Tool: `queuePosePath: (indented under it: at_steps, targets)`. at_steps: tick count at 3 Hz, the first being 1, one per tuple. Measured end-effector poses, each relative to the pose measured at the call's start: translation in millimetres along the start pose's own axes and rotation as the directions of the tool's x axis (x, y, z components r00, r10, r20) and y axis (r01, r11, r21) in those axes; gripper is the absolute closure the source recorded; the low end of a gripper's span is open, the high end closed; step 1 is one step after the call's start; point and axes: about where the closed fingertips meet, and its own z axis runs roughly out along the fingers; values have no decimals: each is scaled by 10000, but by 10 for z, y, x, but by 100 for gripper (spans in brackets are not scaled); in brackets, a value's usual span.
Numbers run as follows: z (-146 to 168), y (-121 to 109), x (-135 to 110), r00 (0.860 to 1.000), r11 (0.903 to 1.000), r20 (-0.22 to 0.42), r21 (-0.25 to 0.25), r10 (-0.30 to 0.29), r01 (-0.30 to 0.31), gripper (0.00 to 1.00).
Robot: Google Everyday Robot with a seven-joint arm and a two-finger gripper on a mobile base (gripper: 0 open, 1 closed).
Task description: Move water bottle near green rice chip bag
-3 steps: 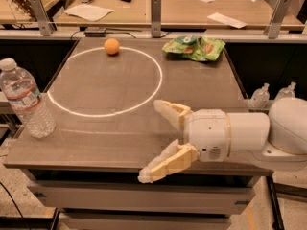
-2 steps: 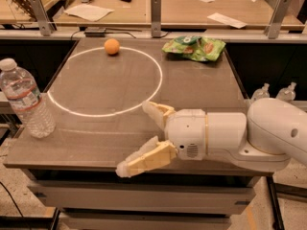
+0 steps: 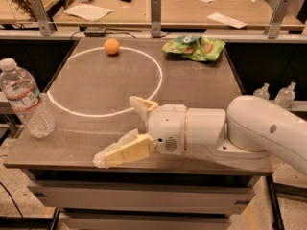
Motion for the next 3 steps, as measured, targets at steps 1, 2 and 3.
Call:
queuePosePath:
  at_steps: [1,2,3]
  targets:
    - [213,53,10,10000,10000,-91,-13,32,-32,0]
    - [574,67,3,9998,9999,117,-55,-157,158,0]
    - [955,9,-79,9973,9982,433,-22,-592,593,0]
